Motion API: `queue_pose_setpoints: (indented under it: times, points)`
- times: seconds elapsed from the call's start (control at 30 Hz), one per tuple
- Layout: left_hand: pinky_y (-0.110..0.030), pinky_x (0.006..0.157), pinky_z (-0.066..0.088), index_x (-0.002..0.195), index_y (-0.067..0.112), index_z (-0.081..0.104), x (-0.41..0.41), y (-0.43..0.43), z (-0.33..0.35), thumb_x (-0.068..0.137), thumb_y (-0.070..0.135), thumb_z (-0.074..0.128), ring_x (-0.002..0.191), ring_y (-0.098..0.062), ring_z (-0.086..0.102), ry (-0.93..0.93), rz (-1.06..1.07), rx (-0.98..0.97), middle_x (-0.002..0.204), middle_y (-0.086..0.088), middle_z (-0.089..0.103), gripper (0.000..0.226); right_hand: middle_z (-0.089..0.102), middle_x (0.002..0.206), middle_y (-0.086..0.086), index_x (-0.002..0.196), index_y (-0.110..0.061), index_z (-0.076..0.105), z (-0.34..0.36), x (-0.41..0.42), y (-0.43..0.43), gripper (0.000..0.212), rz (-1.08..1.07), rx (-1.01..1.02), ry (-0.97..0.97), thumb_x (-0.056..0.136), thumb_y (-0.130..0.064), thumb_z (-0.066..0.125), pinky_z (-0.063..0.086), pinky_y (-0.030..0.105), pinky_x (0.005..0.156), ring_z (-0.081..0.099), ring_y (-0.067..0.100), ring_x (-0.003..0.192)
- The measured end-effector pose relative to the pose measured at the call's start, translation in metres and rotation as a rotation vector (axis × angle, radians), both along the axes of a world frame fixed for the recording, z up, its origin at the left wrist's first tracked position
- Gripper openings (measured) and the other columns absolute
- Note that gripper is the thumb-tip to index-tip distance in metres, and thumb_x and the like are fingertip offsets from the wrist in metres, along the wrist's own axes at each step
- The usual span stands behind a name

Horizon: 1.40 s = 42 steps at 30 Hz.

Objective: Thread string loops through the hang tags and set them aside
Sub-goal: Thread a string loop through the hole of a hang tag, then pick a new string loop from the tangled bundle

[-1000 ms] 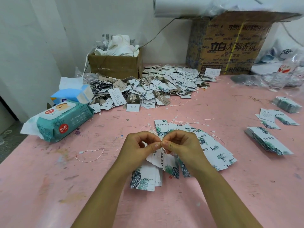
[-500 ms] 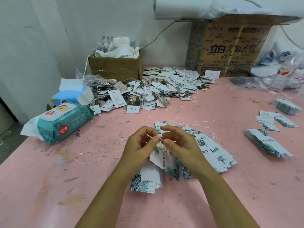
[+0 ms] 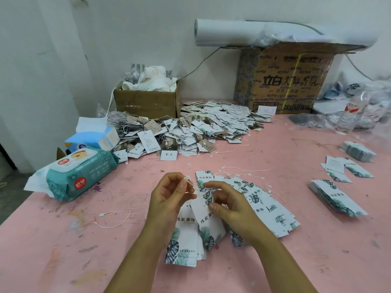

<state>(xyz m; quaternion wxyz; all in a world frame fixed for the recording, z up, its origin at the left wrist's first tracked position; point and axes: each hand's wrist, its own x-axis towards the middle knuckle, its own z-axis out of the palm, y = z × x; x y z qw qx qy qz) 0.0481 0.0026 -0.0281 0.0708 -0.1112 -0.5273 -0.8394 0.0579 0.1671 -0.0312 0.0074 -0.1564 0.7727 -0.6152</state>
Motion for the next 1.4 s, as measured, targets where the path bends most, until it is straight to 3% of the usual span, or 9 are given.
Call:
queue_pose_setpoints:
  times: [0.17, 0.3, 0.47, 0.63, 0.77, 0.9, 1.03, 1.17, 1.4]
  points:
    - [-0.017, 0.063, 0.050, 0.081, 0.014, 0.062, -0.005, -0.001, -0.005, 0.083, 0.003, 0.060, 0.067, -0.007, 0.059, -0.076, 0.171, -0.162, 0.069, 0.004, 0.065, 0.012, 0.050, 0.068, 0.002, 0.093, -0.023, 0.056, 0.003, 0.002, -0.004, 0.030, -0.015, -0.270, -0.043, 0.088, 0.007, 0.053, 0.038, 0.020, 0.054, 0.046, 0.013, 0.063]
    - [-0.012, 0.064, 0.047, 0.078, 0.020, 0.065, -0.006, -0.001, -0.009, 0.084, 0.005, 0.064, 0.070, -0.001, 0.059, -0.077, 0.229, -0.396, 0.071, 0.010, 0.066, 0.017, 0.065, 0.072, -0.007, 0.079, -0.014, 0.063, 0.001, 0.000, -0.009, 0.021, -0.148, -0.293, -0.057, 0.086, 0.005, 0.056, 0.047, 0.017, 0.062, 0.058, 0.006, 0.071]
    - [-0.026, 0.076, 0.046, 0.092, 0.029, 0.065, -0.007, -0.005, -0.016, 0.088, 0.015, 0.062, 0.087, -0.008, 0.058, -0.066, 0.261, -0.689, 0.091, 0.010, 0.066, 0.015, 0.066, 0.104, 0.000, 0.106, -0.018, 0.065, -0.002, -0.007, -0.007, 0.028, -0.294, -0.464, -0.205, 0.090, 0.000, 0.052, 0.055, 0.027, 0.066, 0.066, 0.015, 0.083]
    - [-0.031, 0.090, 0.041, 0.112, 0.027, 0.062, -0.009, -0.011, -0.017, 0.086, 0.025, 0.065, 0.102, -0.015, 0.052, -0.090, 0.219, -0.979, 0.102, 0.011, 0.062, 0.027, 0.042, 0.139, -0.004, 0.141, -0.016, 0.036, 0.001, -0.009, 0.000, 0.060, -0.332, -0.605, -0.279, 0.087, -0.004, 0.057, 0.047, 0.031, 0.092, 0.063, 0.014, 0.099]
    - [-0.035, 0.099, 0.035, 0.117, 0.033, 0.059, -0.008, -0.014, -0.017, 0.084, 0.033, 0.064, 0.115, -0.020, 0.045, -0.091, 0.208, -1.182, 0.119, 0.007, 0.058, 0.034, 0.011, 0.155, 0.006, 0.148, -0.017, 0.011, 0.006, -0.010, 0.005, 0.079, -0.373, -0.696, -0.321, 0.085, -0.004, 0.056, 0.030, 0.038, 0.111, 0.047, 0.020, 0.120]
    - [-0.031, 0.097, 0.028, 0.123, 0.037, 0.052, -0.008, -0.013, -0.018, 0.087, 0.041, 0.057, 0.122, -0.022, 0.035, -0.128, 0.236, -1.349, 0.129, 0.008, 0.050, 0.037, 0.007, 0.156, 0.011, 0.149, -0.019, 0.002, 0.011, -0.013, 0.011, 0.084, -0.409, -0.866, -0.341, 0.086, -0.001, 0.054, 0.019, 0.034, 0.114, 0.023, 0.023, 0.139]
    - [-0.030, 0.091, 0.034, 0.119, 0.032, 0.056, -0.008, -0.015, -0.018, 0.089, 0.036, 0.055, 0.111, -0.023, 0.045, -0.144, 0.264, -1.316, 0.118, 0.006, 0.059, 0.030, 0.020, 0.152, 0.010, 0.149, -0.012, 0.010, 0.012, -0.014, 0.015, 0.076, -0.400, -0.924, -0.368, 0.086, -0.001, 0.052, 0.024, 0.028, 0.109, 0.030, 0.016, 0.132]
    - [-0.033, 0.085, 0.044, 0.111, 0.024, 0.062, -0.007, -0.015, -0.017, 0.088, 0.024, 0.058, 0.095, -0.019, 0.055, -0.121, 0.247, -1.198, 0.103, 0.005, 0.064, 0.023, 0.037, 0.125, 0.010, 0.144, -0.003, 0.023, 0.011, -0.015, 0.021, 0.060, -0.388, -0.978, -0.394, 0.089, 0.002, 0.048, 0.028, 0.030, 0.111, 0.037, 0.018, 0.124]
    - [-0.019, 0.063, 0.034, 0.091, 0.023, 0.065, -0.010, -0.015, -0.018, 0.085, 0.009, 0.062, 0.069, 0.001, 0.047, -0.093, 0.255, -1.042, 0.082, 0.011, 0.061, 0.016, 0.048, 0.125, 0.029, 0.127, 0.006, 0.045, 0.013, -0.015, 0.026, 0.036, -0.367, -0.993, -0.510, 0.092, -0.003, 0.046, 0.037, 0.039, 0.106, 0.053, 0.036, 0.115]
